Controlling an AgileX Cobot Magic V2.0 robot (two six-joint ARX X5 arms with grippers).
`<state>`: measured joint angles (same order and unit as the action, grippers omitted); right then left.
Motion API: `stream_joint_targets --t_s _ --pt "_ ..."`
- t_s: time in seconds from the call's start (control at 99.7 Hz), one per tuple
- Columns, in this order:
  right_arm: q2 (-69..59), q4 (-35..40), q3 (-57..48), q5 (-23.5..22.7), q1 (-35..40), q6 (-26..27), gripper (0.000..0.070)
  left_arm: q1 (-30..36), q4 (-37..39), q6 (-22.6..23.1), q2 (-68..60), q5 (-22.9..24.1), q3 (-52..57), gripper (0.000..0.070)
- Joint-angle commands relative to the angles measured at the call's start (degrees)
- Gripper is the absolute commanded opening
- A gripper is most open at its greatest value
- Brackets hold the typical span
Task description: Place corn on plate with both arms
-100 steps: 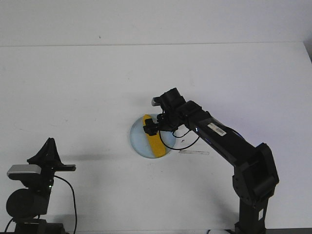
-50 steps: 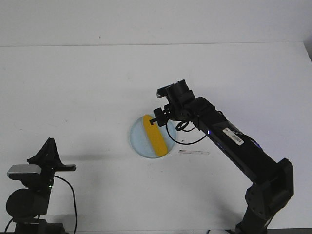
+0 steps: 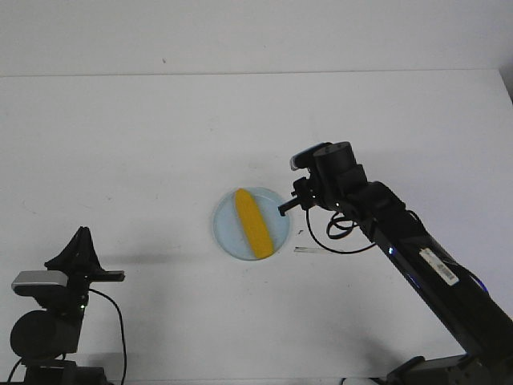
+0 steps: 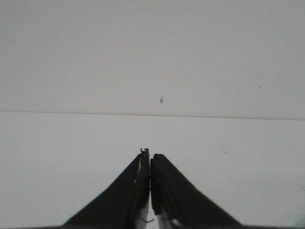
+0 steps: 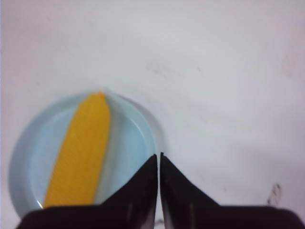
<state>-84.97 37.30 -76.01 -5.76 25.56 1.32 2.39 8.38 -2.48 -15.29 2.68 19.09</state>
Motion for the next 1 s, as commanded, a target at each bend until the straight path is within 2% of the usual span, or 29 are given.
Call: stream_joint_targets --t_s 0.0,0.261,0.361,0.491,0.692,0.993 --pt "2.5 -1.9 3.1 0.2 -0.6 -1.2 0.0004 -0.1 0.7 0.1 0.0 -0.1 0.1 0.0001" --pt "17.3 -9.2 20.0 0.2 -8.4 0.2 0.0004 -0.1 0.7 0.1 0.0 -0.1 0.1 0.0001" --pt "24.1 -12.0 26.1 0.2 -12.8 1.9 0.0004 -0.1 0.7 0.1 0.1 -0.1 0.1 0.0001" --pt "32.0 -14.8 32.8 0.3 -18.8 1.6 0.0004 -0.1 0.7 0.1 0.0 -0.1 0.1 0.0001" --pt "44.4 -21.9 43.0 4.3 -26.1 0.0 0.0004 -0.1 0.7 0.1 0.0 -0.1 0.1 0.0001" --pt "59.5 -31.8 51.6 1.9 -28.5 0.0 0.0006 -0.1 0.7 0.1 0.1 -0.1 0.1 0.0001"
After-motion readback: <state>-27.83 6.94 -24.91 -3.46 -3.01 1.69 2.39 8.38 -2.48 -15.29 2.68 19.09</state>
